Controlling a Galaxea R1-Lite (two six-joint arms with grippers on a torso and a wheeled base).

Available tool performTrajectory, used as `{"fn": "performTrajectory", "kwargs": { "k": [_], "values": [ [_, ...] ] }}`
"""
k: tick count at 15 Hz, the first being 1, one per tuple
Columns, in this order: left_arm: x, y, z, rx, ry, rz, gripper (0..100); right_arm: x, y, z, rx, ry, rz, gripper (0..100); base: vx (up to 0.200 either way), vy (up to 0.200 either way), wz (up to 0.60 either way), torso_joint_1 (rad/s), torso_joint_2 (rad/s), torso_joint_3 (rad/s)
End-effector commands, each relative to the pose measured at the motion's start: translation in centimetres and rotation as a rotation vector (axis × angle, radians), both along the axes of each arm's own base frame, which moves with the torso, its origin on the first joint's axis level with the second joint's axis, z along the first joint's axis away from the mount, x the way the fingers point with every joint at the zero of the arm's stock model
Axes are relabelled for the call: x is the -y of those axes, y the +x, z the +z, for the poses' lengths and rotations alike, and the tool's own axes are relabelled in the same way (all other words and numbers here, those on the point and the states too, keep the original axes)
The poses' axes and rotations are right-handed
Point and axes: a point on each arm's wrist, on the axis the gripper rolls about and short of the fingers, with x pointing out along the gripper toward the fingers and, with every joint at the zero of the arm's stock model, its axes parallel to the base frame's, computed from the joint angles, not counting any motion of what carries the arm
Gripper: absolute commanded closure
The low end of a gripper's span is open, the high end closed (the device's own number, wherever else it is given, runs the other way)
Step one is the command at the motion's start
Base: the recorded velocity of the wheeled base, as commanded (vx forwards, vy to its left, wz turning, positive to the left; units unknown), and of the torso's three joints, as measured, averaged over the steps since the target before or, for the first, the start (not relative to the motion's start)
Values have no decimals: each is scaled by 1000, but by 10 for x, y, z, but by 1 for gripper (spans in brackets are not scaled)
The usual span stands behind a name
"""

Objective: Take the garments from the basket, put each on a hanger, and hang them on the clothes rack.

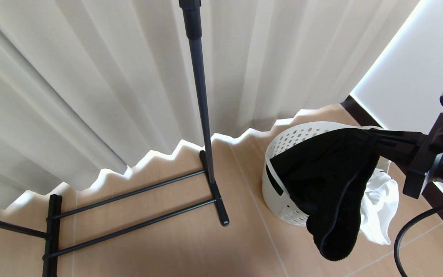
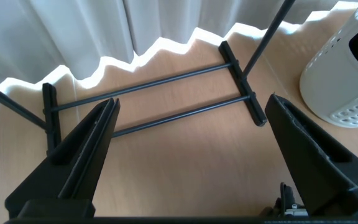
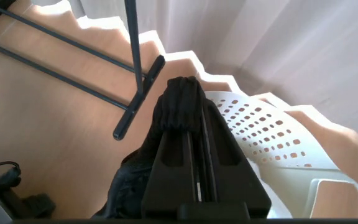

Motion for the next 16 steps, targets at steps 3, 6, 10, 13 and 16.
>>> {"fn": "performTrajectory", "kwargs": {
  "k": [3, 6, 10, 13, 16],
  "values": [
    [0, 0, 0, -1, 0, 0, 0, -1, 2, -7, -22, -12, 0, 100, 0, 0, 0, 2, 1, 194],
    [0, 0, 0, -1, 0, 0, 0, -2, 4, -9, -31, -14, -2, 100, 0, 0, 0, -1, 7, 204],
    [0, 0, 0, -1, 0, 0, 0, -1, 5, -12, -39, -19, -6, 100, 0, 0, 0, 0, -93, 81],
    [0, 0, 0, -1, 0, 0, 0, 0, 3, -13, -39, -22, -5, 100, 0, 0, 0, 17, -408, -157],
    [0, 0, 0, -3, 0, 2, 0, 0, 4, -14, -46, -25, -5, 100, 0, 0, 0, 63, -435, -167]
  ]
}}
